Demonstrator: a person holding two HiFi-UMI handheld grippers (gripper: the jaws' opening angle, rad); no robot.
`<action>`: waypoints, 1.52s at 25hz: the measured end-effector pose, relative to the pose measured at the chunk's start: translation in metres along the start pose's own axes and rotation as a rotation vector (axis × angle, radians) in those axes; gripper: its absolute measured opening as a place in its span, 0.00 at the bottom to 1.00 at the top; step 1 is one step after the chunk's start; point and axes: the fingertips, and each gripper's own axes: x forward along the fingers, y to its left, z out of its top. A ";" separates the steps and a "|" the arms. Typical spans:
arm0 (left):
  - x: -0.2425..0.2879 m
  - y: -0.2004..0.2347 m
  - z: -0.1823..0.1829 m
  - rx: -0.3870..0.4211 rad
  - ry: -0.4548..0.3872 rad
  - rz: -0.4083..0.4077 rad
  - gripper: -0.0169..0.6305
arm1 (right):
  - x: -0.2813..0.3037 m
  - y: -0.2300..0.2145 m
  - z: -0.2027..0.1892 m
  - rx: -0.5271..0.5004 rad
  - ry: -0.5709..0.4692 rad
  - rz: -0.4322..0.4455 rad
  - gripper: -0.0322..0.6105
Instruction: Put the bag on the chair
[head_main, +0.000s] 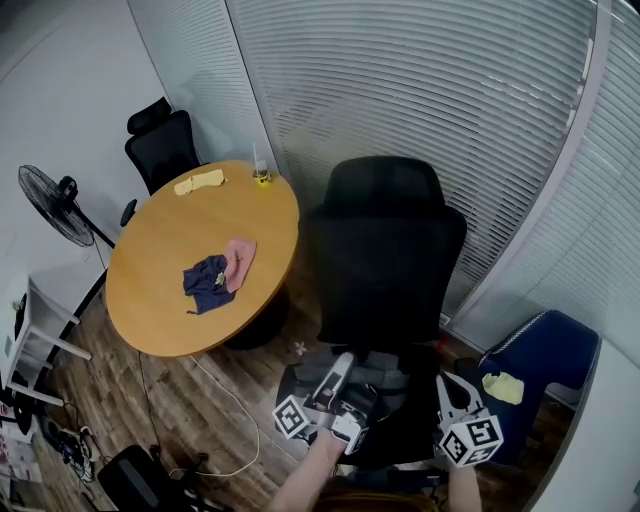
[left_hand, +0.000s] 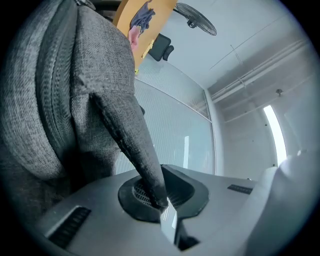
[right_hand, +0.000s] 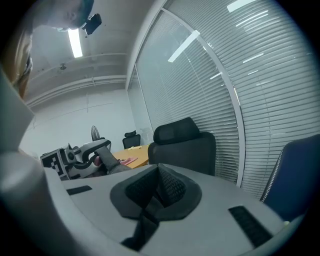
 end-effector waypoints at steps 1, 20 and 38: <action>0.001 0.002 0.000 0.006 0.005 0.001 0.06 | 0.001 -0.002 0.000 0.003 0.001 -0.001 0.07; 0.028 0.051 0.019 -0.010 -0.039 0.050 0.06 | 0.024 -0.040 -0.008 0.040 0.028 -0.015 0.07; 0.059 0.118 0.036 -0.034 -0.042 0.135 0.06 | 0.072 -0.077 -0.025 0.068 0.105 -0.012 0.07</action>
